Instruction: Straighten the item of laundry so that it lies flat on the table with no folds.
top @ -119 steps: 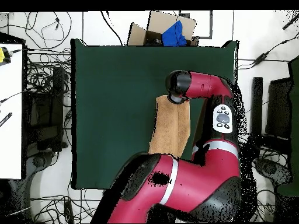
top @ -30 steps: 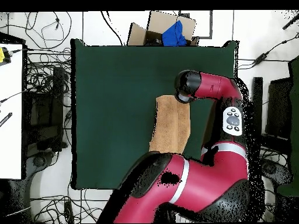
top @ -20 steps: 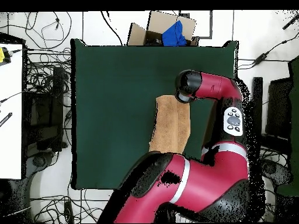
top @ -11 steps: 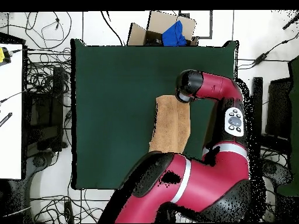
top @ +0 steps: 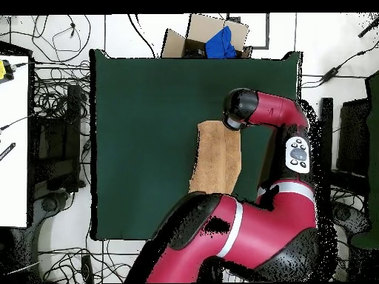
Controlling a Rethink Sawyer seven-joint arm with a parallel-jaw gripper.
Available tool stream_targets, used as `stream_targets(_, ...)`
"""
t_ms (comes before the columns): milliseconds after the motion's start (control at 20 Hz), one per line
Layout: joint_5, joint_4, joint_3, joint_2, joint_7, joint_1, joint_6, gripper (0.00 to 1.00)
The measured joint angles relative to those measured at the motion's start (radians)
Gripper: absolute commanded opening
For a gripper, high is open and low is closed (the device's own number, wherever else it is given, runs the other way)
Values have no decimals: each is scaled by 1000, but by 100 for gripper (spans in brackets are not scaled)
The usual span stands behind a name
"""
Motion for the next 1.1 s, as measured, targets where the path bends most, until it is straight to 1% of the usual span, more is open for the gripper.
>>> stream_targets(750, 48, 0, 0, 6, 0, -15, 11, 100)
stream_targets(800, 51, 0, 3, 7, 0, -15, 11, 0)
stream_targets(1100, 58, 0, 25, 9, 0, -15, 11, 0)
